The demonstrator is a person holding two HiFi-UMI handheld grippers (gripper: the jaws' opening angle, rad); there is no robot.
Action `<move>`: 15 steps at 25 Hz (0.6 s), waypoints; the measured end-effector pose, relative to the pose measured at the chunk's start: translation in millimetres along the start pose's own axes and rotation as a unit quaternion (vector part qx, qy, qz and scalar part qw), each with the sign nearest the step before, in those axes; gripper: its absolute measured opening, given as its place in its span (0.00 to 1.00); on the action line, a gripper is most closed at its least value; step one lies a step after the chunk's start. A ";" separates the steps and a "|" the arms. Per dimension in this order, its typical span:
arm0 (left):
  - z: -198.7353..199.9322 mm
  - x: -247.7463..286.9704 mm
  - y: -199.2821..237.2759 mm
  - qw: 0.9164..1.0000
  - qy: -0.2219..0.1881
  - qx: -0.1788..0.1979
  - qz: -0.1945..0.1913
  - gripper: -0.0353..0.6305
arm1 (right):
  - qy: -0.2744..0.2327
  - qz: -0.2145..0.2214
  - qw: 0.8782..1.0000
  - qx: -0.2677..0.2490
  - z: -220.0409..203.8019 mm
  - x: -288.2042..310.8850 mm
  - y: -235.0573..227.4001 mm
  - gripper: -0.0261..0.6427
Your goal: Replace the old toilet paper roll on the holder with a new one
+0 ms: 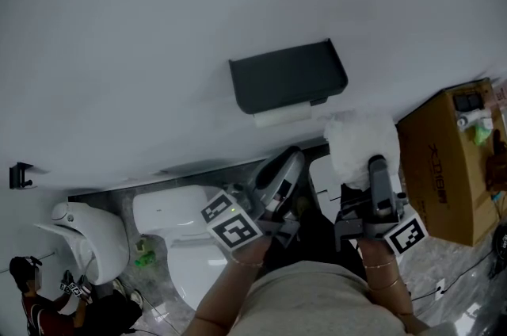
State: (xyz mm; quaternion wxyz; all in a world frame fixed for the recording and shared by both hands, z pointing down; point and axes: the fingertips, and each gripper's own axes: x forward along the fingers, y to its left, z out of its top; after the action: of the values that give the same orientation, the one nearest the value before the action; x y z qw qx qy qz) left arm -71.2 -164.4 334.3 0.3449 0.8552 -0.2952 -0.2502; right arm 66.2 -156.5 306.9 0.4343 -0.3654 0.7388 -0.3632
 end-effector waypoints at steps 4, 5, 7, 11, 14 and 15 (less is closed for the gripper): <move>0.4 10.4 14.2 1.000 -0.009 -0.013 0.021 0.22 | -0.005 -0.008 1.000 0.001 9.8 3.9 -12.3 0.67; 1.0 12.5 17.5 0.999 -0.012 -0.015 0.026 0.24 | -0.005 -0.010 1.000 0.002 11.5 4.7 -14.7 0.67; 2.3 17.0 23.3 0.999 -0.020 -0.021 0.034 0.26 | -0.006 -0.010 1.000 0.003 15.2 6.5 -19.2 0.67; 5.3 26.6 32.6 0.998 -0.036 -0.033 0.044 0.34 | -0.012 -0.015 1.000 0.005 27.7 9.4 -29.9 0.67; 6.4 31.5 38.8 0.997 -0.049 -0.035 0.057 0.39 | -0.019 -0.018 1.000 0.004 38.3 9.6 -36.7 0.67; 6.6 33.1 40.5 0.996 -0.053 -0.036 0.061 0.40 | -0.021 -0.019 1.000 0.004 41.4 9.6 -38.6 0.67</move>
State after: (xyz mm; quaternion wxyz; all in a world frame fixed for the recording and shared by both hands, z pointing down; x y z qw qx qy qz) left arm -65.6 -213.5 352.5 0.3736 0.8084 -0.3553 -0.2839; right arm 109.0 -191.9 321.4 0.4446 -0.3849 0.7209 -0.3668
